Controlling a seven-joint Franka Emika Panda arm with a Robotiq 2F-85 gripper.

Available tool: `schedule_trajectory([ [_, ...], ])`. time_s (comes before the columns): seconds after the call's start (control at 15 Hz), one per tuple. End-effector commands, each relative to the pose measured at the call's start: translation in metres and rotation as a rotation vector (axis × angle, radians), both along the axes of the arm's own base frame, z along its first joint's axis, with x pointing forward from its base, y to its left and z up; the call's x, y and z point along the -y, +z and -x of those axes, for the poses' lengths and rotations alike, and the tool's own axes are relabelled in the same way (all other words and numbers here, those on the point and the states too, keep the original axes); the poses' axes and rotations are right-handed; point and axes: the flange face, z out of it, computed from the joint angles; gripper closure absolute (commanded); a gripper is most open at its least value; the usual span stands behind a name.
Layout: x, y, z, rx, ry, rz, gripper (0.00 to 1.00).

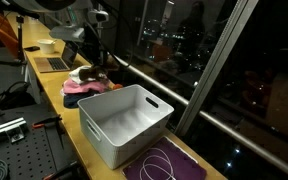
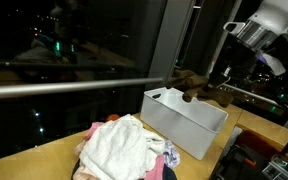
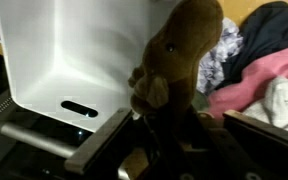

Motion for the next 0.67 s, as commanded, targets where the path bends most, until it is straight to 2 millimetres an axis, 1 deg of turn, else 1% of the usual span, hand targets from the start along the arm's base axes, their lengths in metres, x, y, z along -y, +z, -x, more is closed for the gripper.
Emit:
schedule_trajectory([
  [0.0, -0.068, 0.012, -0.003, -0.011, 0.059, 0.012, 0.97],
  [0.13, -0.104, 0.013, -0.008, -0.021, 0.092, 0.016, 0.97],
  [0.27, -0.129, 0.014, -0.017, -0.031, 0.118, 0.021, 0.97],
  [0.4, -0.143, 0.012, -0.03, -0.042, 0.132, 0.025, 0.97],
  [0.6, -0.148, 0.005, -0.048, -0.066, 0.132, 0.025, 0.97],
])
